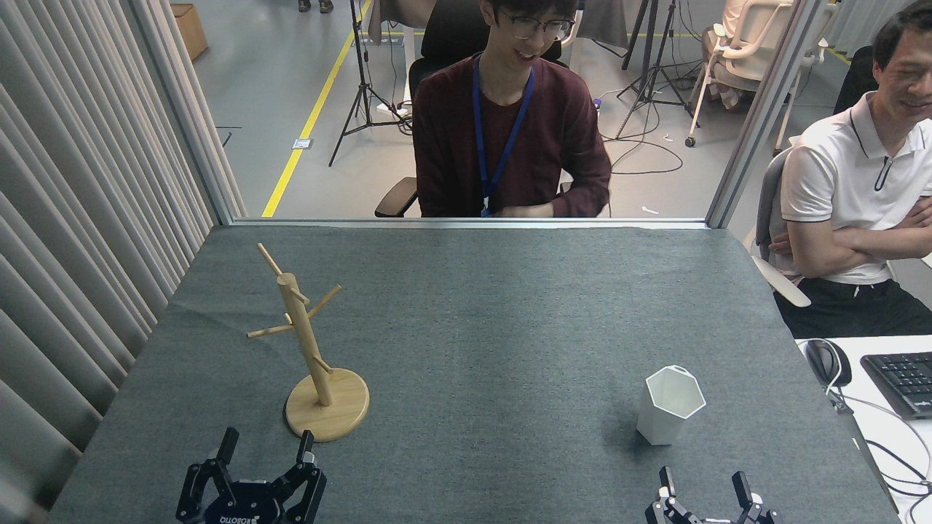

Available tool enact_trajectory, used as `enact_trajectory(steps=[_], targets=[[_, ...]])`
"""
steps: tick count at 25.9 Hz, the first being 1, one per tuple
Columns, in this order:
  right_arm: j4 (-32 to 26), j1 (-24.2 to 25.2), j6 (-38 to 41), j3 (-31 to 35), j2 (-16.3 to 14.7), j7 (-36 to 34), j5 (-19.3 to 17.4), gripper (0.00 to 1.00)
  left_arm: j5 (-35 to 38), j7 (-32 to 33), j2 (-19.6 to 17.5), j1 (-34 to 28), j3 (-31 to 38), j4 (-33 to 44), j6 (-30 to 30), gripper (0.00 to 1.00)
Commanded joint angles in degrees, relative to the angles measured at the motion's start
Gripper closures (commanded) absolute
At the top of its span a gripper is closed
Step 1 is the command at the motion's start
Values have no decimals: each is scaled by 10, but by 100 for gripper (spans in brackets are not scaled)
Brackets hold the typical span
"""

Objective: Hang cup on storage rack
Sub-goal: 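Reach the right gripper to the white hexagonal cup and grasp it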

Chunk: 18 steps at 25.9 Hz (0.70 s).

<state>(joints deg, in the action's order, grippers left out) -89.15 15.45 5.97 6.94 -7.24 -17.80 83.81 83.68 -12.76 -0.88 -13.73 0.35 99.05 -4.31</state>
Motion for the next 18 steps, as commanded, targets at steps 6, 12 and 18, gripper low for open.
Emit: enact_trajectory(steps=[6, 12, 18], targets=[[72, -56, -16, -2, -9, 2, 3, 1, -1, 0, 2, -1, -1, -1, 1, 0], [171, -151, -16, -4, -24, 2, 7, 1, -1, 0, 1, 4, 0, -1, 1, 0], [222, -203, -14, -11, -37, 2, 8, 1, 0, 0, -1, 5, 0, -1, 1, 0]])
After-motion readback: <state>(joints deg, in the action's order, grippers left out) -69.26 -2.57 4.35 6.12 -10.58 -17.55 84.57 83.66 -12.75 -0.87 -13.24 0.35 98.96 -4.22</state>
